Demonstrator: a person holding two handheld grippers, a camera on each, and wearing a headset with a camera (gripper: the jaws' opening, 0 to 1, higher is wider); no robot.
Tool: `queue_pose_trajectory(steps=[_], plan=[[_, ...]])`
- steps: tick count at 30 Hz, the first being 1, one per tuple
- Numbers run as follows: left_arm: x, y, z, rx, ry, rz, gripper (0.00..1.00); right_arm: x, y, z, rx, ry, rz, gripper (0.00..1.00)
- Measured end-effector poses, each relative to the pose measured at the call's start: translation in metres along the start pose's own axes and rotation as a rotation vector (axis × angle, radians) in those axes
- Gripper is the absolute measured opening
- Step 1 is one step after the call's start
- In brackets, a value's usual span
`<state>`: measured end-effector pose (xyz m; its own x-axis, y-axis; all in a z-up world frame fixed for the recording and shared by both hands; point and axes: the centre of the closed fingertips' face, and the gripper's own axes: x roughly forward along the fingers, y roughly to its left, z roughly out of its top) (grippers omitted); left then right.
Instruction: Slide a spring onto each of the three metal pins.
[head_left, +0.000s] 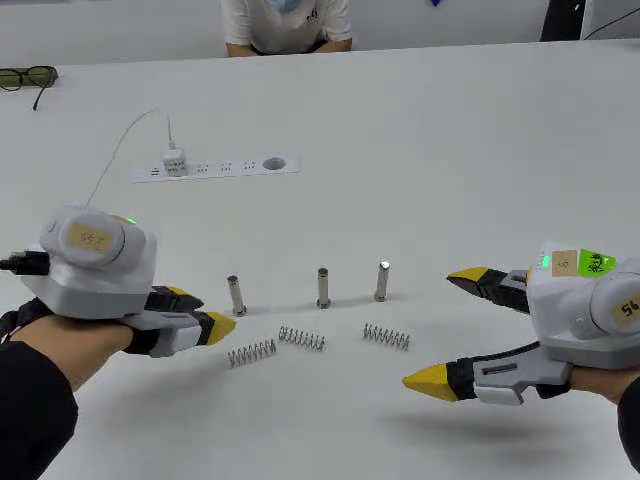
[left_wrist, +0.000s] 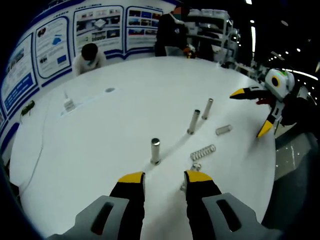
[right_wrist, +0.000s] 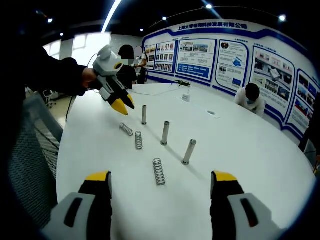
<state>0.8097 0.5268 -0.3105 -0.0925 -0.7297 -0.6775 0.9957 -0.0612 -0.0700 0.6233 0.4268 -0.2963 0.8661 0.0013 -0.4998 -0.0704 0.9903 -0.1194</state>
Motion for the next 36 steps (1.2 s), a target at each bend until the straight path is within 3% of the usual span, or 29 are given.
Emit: queue_pose_trajectory(steps=[12, 17, 23, 36], plan=[[0.003, -0.024, -0.018, 0.064, 0.019, -0.110, 0.31, 0.000, 0.000, 0.000, 0.001, 0.003, -0.002, 0.83], [0.005, -0.027, -0.021, 0.080, 0.022, -0.130, 0.31, 0.000, 0.000, -0.001, 0.003, 0.005, -0.003, 0.83], [0.012, -0.030, -0.027, 0.179, 0.037, -0.147, 0.26, 0.000, 0.000, -0.001, 0.004, 0.006, -0.004, 0.83], [0.017, -0.029, -0.030, 0.248, 0.051, -0.162, 0.19, 0.000, -0.001, -0.003, 0.009, 0.010, -0.005, 0.83]])
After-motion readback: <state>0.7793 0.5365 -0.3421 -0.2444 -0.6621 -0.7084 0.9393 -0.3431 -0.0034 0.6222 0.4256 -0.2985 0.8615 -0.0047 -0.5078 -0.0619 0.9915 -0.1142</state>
